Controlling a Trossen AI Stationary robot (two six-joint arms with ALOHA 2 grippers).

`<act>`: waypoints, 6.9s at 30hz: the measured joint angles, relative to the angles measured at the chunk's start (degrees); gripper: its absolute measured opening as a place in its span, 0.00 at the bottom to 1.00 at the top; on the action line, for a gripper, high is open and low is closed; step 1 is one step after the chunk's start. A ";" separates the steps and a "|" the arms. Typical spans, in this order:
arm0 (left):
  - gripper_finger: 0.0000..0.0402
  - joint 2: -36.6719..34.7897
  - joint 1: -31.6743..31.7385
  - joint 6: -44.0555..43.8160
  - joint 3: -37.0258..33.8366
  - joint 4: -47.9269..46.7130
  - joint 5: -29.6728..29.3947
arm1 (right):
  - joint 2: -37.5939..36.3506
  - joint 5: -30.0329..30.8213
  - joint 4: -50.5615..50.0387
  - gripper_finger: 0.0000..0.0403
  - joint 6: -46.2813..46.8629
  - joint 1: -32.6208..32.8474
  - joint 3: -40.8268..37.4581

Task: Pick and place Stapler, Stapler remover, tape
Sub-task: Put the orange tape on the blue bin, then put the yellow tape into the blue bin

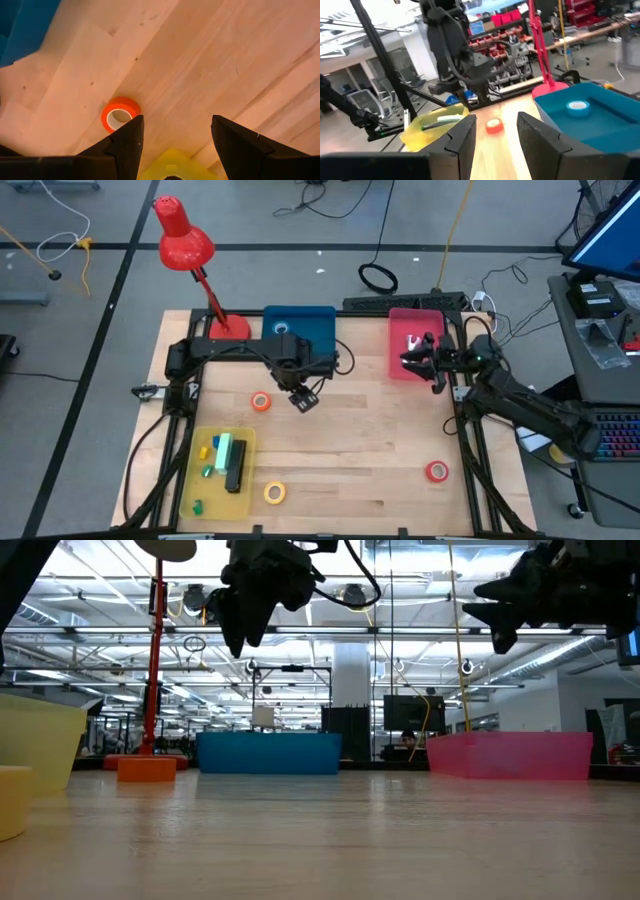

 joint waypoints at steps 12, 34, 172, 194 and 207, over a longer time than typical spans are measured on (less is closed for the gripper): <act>0.58 0.00 0.11 -1.02 0.00 2.19 -1.54 | -7.37 10.32 -14.21 0.34 -1.80 -0.97 -1.72; 0.58 0.00 4.11 0.64 0.00 2.13 -2.89 | -14.91 18.51 -13.68 0.33 8.49 4.22 -8.70; 0.46 6.03 34.48 18.20 -8.41 35.64 6.48 | -24.37 45.18 -26.79 0.32 7.42 14.03 -8.70; 0.45 -11.47 -18.93 5.96 -8.39 21.16 -1.34 | -24.37 43.35 -26.81 0.32 6.22 14.05 -8.70; 0.45 -1.88 -35.32 8.16 -8.39 20.35 -7.61 | -24.39 37.70 -26.68 0.32 6.04 14.06 -8.70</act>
